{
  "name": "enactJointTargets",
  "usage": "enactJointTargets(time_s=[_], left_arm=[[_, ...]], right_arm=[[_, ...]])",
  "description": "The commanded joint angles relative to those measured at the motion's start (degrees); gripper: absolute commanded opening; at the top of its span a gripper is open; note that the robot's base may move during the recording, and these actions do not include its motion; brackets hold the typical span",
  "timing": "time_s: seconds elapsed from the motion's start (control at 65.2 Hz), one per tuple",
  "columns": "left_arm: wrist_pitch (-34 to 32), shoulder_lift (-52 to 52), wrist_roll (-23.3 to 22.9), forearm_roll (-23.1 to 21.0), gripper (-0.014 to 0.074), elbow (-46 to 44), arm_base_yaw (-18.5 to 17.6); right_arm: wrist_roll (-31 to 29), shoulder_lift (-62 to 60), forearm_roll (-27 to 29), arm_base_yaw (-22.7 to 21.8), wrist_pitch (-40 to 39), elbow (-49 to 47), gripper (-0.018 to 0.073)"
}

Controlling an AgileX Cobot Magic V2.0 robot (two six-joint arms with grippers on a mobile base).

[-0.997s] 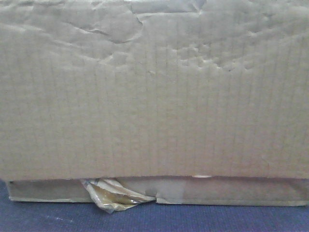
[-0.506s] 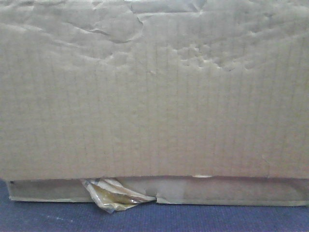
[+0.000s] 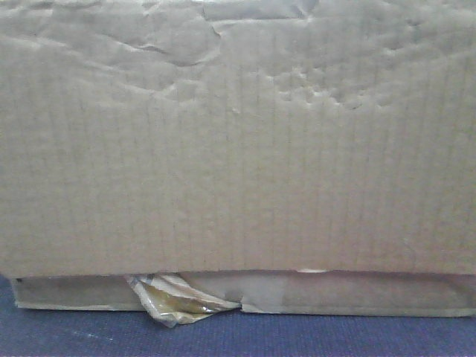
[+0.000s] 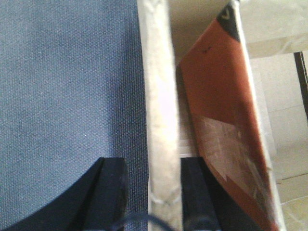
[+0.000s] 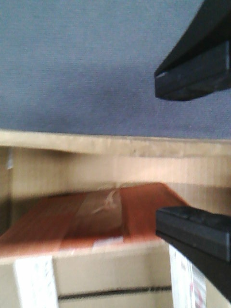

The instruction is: Stack two boxes on right shelf middle

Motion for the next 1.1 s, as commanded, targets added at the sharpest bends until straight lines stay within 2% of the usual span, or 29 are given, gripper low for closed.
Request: enactJointTargets(time_s=[0.0, 0.184, 0.245, 0.445, 0.659, 1.089], left_arm=[[-0.16, -0.25, 0.01, 0.01, 0.0176, 0.06, 0.11], [-0.16, -0.25, 0.01, 0.12, 0.0176, 0.06, 0.11], [-0.16, -0.25, 0.01, 0.12, 0.0176, 0.06, 0.11], [-0.16, -0.25, 0.01, 0.12, 0.0176, 0.06, 0.11], [-0.16, -0.25, 0.01, 0.12, 0.0176, 0.06, 0.11], [-0.16, -0.25, 0.01, 0.12, 0.0176, 0.06, 0.11]], right_arm=[[-0.04, 0.13, -0.13, 0.00, -0.01, 2.04, 0.0321], [-0.04, -0.23, -0.13, 0.00, -0.01, 2.74, 0.0204], [-0.04, -0.48, -0.13, 0.00, -0.01, 2.74, 0.0190], [-0.04, -0.48, -0.13, 0.00, -0.01, 3.82, 0.0190], [-0.04, -0.48, -0.68, 2.93, -0.01, 4.34, 0.0190], [-0.04, -0.48, -2.81, 2.94, -0.01, 4.34, 0.0190]])
